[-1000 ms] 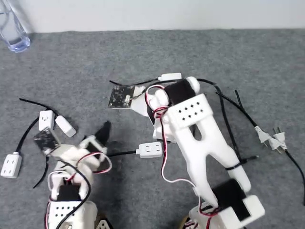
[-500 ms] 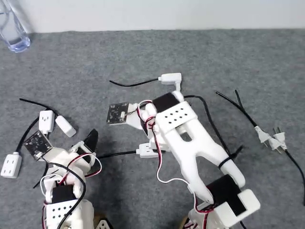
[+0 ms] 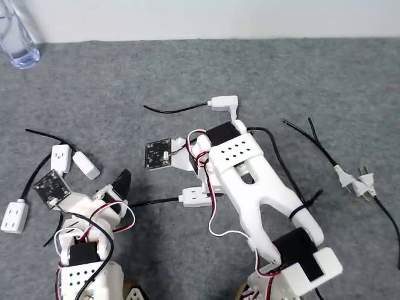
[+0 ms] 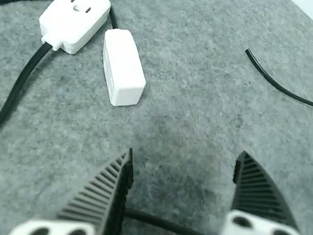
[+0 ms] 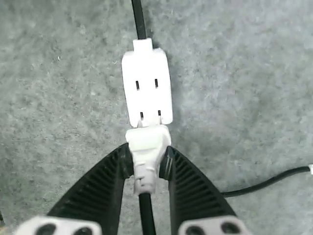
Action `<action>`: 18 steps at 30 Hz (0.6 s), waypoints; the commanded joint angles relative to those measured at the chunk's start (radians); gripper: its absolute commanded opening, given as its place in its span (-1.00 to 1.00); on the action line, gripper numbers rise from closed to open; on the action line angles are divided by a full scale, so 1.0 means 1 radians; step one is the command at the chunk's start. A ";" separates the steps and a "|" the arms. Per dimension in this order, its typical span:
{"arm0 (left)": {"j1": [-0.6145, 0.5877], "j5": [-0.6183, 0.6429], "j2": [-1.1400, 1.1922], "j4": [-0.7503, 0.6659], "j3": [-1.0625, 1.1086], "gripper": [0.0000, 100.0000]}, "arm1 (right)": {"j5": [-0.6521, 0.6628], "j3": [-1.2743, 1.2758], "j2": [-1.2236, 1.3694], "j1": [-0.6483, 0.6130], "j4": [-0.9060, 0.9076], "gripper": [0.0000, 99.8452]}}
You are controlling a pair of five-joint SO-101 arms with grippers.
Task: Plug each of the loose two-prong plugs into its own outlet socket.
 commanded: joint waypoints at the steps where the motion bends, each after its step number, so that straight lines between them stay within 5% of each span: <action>1: 0.008 -0.005 -0.009 0.009 -0.012 -0.36 | 0.012 -0.020 0.044 0.012 -0.013 -0.98; 18: 0.009 -0.005 -0.009 0.009 -0.012 -0.36 | 0.014 -0.104 0.156 0.024 -0.010 -0.98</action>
